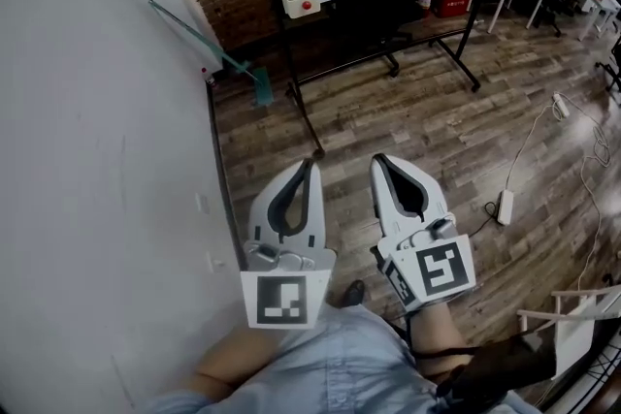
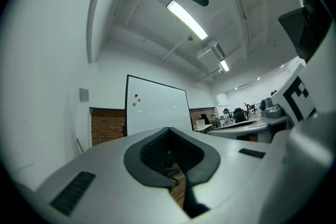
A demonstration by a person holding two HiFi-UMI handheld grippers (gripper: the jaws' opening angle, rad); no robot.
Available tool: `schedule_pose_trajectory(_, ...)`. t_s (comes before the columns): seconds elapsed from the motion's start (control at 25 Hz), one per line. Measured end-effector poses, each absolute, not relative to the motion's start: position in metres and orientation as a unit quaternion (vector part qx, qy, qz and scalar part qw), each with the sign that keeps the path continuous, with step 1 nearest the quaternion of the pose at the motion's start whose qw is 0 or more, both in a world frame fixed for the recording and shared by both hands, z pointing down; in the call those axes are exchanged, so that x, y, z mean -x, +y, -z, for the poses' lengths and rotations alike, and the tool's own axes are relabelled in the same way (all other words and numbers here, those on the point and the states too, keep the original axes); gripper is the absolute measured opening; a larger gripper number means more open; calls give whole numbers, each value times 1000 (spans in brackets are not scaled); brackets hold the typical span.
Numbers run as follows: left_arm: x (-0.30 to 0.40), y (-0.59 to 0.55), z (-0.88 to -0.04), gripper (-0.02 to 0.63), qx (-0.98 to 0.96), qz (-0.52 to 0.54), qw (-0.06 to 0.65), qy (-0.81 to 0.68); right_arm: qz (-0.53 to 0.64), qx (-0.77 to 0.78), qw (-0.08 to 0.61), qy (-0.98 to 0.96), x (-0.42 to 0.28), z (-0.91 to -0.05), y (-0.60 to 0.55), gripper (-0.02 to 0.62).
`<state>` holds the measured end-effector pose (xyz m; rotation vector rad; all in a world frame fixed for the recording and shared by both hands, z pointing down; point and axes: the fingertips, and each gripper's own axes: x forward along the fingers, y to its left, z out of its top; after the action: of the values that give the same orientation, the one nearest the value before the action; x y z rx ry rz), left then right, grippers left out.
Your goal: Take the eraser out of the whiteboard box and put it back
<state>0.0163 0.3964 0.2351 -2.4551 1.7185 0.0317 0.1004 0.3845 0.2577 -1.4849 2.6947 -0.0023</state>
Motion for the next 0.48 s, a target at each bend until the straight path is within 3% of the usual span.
schedule_pose_trajectory(0.48,-3,322,-246,5,816,-11,55,576,3,482,35,876,-95,-257,316,2)
